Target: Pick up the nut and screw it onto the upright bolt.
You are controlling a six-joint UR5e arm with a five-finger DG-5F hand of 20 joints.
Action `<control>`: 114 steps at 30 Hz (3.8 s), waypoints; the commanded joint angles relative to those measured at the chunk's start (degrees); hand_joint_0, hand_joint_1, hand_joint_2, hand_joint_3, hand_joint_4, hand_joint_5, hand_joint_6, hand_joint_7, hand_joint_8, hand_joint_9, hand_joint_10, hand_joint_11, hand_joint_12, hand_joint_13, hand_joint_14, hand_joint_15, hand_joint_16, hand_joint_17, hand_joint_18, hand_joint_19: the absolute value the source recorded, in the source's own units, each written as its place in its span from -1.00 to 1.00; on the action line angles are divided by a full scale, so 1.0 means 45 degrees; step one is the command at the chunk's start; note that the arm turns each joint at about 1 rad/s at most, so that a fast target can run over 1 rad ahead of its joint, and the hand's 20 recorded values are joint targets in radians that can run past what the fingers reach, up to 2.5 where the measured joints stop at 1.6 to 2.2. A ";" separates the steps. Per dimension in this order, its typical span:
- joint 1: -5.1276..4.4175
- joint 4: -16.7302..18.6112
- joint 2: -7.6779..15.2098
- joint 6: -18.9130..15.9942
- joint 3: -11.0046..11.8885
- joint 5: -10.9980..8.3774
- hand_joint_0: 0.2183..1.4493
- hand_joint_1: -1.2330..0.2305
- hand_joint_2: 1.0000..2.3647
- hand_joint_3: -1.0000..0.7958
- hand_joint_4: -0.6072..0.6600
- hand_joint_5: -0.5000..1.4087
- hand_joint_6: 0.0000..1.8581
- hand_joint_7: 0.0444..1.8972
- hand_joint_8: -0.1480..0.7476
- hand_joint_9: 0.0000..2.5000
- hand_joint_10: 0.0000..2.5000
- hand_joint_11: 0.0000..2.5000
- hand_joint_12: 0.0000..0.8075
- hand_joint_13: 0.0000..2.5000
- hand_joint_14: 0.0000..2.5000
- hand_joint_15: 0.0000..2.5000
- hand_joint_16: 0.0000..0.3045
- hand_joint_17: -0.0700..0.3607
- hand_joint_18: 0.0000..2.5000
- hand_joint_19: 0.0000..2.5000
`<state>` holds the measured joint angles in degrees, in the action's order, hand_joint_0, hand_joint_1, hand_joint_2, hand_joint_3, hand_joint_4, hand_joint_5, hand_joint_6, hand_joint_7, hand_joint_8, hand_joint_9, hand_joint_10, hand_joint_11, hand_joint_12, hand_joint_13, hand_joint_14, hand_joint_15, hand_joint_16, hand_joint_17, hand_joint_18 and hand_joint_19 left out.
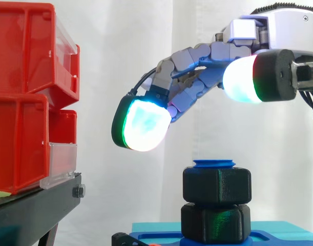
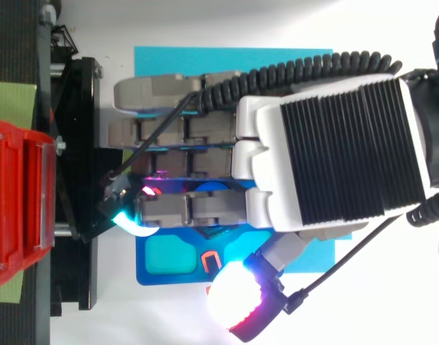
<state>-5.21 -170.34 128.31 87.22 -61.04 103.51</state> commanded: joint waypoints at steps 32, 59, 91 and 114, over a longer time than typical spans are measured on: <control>0.0142 0.0315 0.0022 -0.0027 -0.0614 0.0162 -0.49 0.47 -1.00 -0.44 0.34 -0.59 -0.46 0.01 -0.11 -0.53 -1.00 -1.00 -0.32 -0.68 -1.00 -1.00 -0.83 -0.40 -1.00 -1.00; 0.0963 0.0549 0.0002 0.0110 -0.0731 0.0846 -0.44 0.31 -1.00 -0.44 0.17 -0.49 -0.31 0.37 -0.04 -0.14 -1.00 -1.00 -0.49 -0.40 -1.00 -1.00 -0.91 -0.54 -0.72 -1.00; 0.0396 0.0373 0.0022 -0.0125 0.0050 0.0084 -0.47 0.33 -1.00 -0.44 0.36 -0.57 -0.46 -0.11 -0.10 -0.24 -1.00 -1.00 -0.44 -0.45 -1.00 -1.00 -0.87 -0.47 -0.73 -1.00; 0.0201 0.0901 0.0022 -0.0066 -0.0653 0.0084 -0.46 0.42 -1.00 -0.44 0.37 -0.56 -0.46 -0.08 -0.10 -0.24 -1.00 -1.00 -0.43 -0.46 -1.00 -1.00 -0.87 -0.47 -0.75 -1.00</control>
<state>-4.18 -166.22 128.41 86.93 -63.97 103.99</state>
